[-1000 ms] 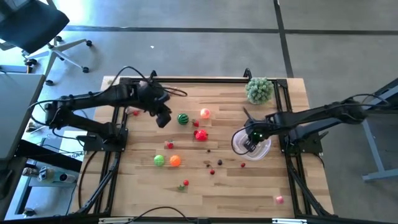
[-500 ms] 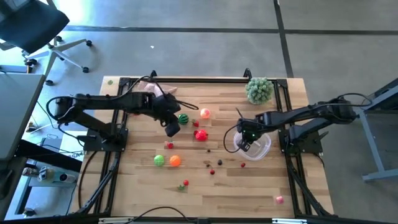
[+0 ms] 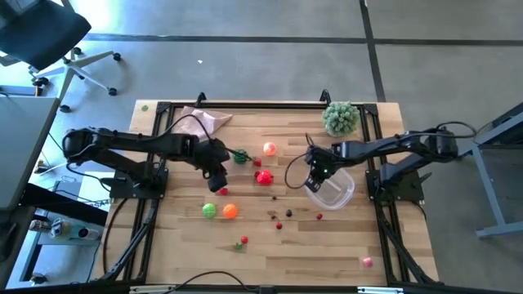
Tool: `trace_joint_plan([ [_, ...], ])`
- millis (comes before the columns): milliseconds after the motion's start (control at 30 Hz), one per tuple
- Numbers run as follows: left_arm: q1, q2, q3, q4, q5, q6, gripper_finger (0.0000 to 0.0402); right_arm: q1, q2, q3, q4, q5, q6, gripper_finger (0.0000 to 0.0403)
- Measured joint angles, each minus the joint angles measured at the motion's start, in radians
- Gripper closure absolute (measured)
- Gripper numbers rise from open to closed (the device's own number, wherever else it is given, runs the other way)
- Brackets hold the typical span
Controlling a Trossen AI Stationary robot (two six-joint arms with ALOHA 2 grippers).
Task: Pick and placing Produce into tupperware
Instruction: Move the transparent bin to the center of the table
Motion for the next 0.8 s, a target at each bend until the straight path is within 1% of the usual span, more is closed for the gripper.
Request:
trace_joint_plan([
  [167,0.001,-0.038,0.000,-0.007,-0.031,0.007,0.0351,-0.045,0.043,0.011,0.063,-0.040,-0.033,0.0402],
  [300,0.001,-0.048,0.000,-0.011,-0.041,0.007,0.0351,-0.070,0.110,0.091,0.056,-0.049,-0.099,0.0402],
  [433,0.001,-0.050,0.000,-0.013,-0.042,0.007,0.0351,-0.086,0.207,0.228,0.014,-0.049,-0.175,0.0402],
  [567,0.001,-0.050,0.000,-0.013,-0.042,0.001,0.0351,-0.100,0.319,0.383,-0.081,-0.041,-0.256,0.0402],
  [800,0.001,-0.049,0.000,-0.014,-0.042,-0.019,0.0351,-0.102,0.497,0.636,-0.199,-0.034,-0.345,0.0402],
])
